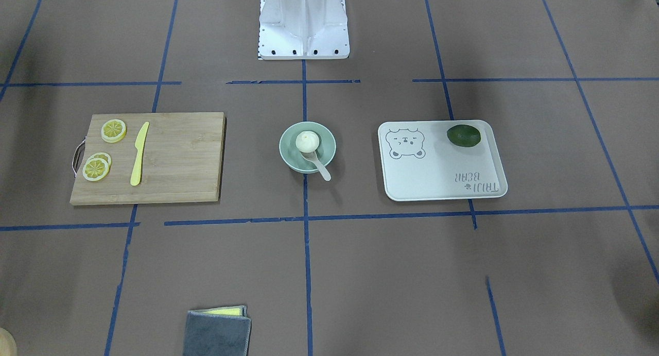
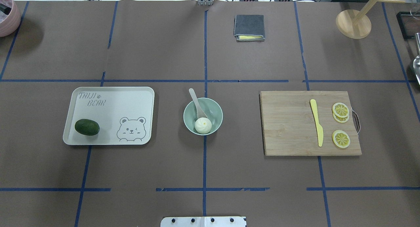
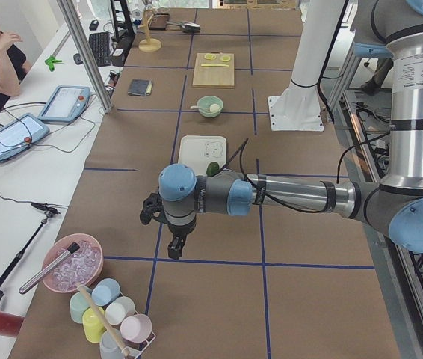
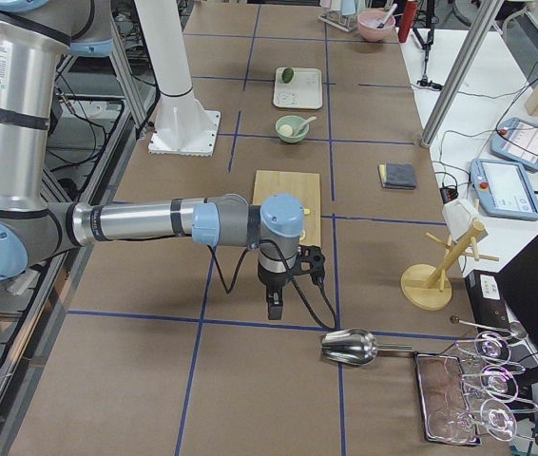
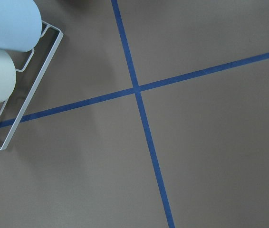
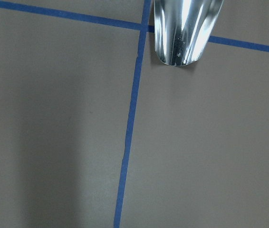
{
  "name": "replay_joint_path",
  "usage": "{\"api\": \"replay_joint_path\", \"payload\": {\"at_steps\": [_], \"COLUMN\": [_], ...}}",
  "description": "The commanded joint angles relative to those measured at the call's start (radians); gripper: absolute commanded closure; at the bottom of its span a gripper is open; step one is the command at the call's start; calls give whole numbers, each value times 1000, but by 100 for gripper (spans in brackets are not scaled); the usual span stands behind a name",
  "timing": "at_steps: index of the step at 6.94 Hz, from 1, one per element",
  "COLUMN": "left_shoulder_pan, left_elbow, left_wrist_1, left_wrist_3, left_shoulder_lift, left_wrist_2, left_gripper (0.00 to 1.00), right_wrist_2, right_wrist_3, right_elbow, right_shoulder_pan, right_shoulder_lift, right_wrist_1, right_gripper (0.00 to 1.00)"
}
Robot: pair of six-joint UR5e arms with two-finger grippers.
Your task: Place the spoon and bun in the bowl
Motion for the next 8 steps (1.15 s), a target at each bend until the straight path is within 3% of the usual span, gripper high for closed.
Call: {"api": "replay_joint_path", "payload": {"at_steps": [1,8], "left_shoulder_pan": [1,-1], "left_elbow": [0,-2], "left_wrist_1": [2,2], "left_wrist_3": [5,5], "left_shoulder_lift": [0,5], "left_wrist_2": [0,1], "left_gripper": [0,0], "right_wrist_2": [9,14], "right_wrist_3": [-12,-14], "right_elbow": [-3,-17], "right_shoulder_pan": [2,2], "right_shoulder_lift": [-3,-6], "right_wrist_1": [-2,0], "right_gripper": [0,0]}}
